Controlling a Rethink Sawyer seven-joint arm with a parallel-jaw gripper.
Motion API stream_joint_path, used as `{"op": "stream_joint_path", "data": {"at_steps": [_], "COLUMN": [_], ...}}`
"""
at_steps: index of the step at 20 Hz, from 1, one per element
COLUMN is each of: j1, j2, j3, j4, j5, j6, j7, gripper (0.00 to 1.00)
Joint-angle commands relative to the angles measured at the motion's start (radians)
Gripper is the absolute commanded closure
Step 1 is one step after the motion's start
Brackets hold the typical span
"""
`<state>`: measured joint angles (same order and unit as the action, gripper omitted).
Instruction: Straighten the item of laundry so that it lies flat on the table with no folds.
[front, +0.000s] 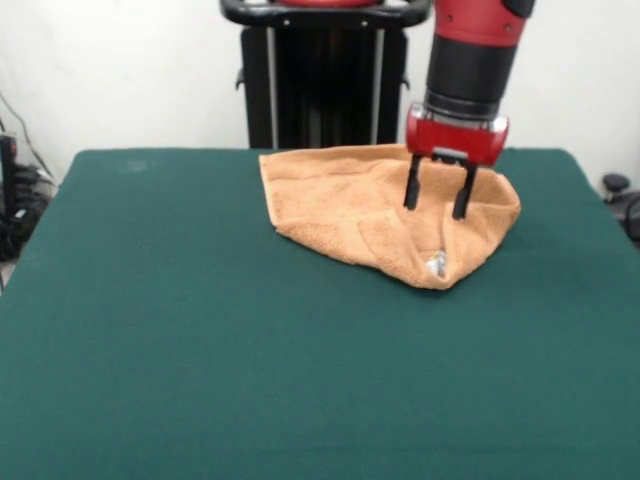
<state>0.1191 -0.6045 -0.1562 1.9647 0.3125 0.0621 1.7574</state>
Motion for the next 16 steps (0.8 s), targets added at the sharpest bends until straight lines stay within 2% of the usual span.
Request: {"op": "stream_joint_path", "data": {"at_steps": [1, 9, 16], "j1": [0.016, 0.048, 0.021], "j2": [-0.024, 0.038, 0.102], "j3": [0.119, 0.145, 0.178], "j4": [0.117, 0.11, 0.099], "j5": [0.002, 0.039, 0.034], "j6": [-0.051, -0.145, -0.213], "j7": [0.255, 0.31, 0.312], "gripper": [0.0, 0.0, 0.0]}}
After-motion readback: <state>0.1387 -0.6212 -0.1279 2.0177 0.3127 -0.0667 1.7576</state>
